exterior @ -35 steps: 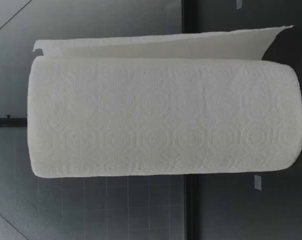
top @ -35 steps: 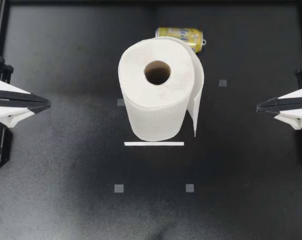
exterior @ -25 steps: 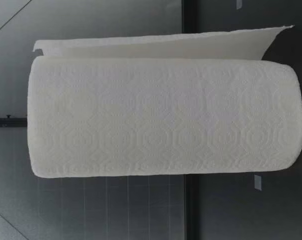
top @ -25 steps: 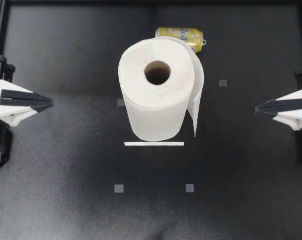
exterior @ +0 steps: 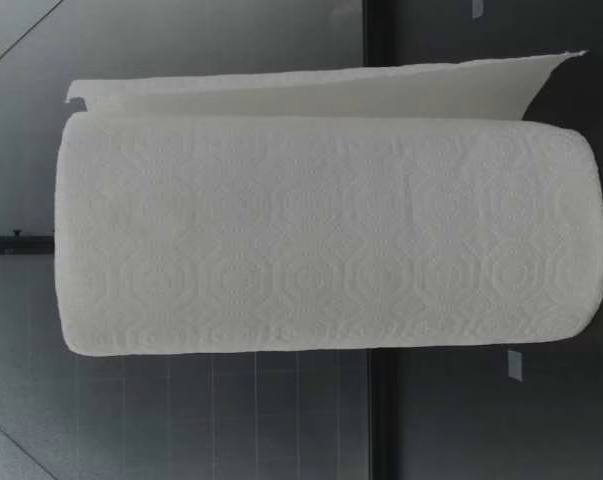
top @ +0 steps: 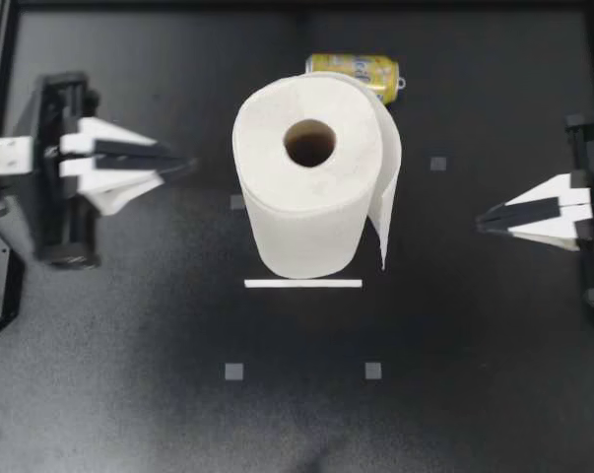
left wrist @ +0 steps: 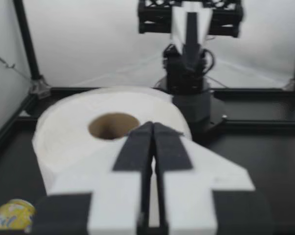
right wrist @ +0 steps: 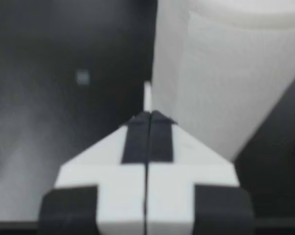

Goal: Pick up a piece of paper towel and place it on the spilled liquid.

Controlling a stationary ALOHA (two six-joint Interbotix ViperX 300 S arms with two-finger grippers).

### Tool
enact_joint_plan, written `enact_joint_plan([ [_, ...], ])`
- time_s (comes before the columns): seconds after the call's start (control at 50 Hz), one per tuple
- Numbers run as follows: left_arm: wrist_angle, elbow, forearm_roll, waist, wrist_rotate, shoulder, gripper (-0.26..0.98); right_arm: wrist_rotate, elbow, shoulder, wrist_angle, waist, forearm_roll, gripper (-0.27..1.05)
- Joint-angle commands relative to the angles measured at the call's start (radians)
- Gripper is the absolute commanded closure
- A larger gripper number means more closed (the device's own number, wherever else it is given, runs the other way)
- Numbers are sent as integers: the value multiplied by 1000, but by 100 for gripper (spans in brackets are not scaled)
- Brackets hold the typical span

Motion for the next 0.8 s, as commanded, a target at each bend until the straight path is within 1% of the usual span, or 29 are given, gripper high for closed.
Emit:
enact_joint_plan([
  [0.0,2,-66,-2,15,3,44,66,9,-61,32,75,8,-28,84],
  [0.06,11,-95,-2,26,8,81,66,25,-81,52,130,21,-58,85],
  [0.14,25,-132,-2,34,18,127,66,78,-104,83,196,49,-132,85],
  [0.22,55,-175,-2,40,31,179,66,183,-129,117,273,91,-245,85],
  [0.26,71,-195,-2,44,35,198,66,275,-143,137,342,130,-341,85],
  [0.34,87,-224,-2,55,44,232,66,448,-163,169,489,222,-509,85],
  [0.44,95,-250,-2,67,51,261,66,670,-169,202,689,376,-712,85],
  [0.56,115,-267,-2,75,51,284,66,920,-164,244,871,566,-890,84],
  [0.64,140,-282,-2,80,51,299,66,1054,-158,272,907,637,-954,84],
  [0.68,153,-291,-2,80,52,305,66,1118,-153,288,904,652,-982,84],
  [0.78,186,-308,0,80,60,318,66,1282,-140,341,884,660,-1045,84],
])
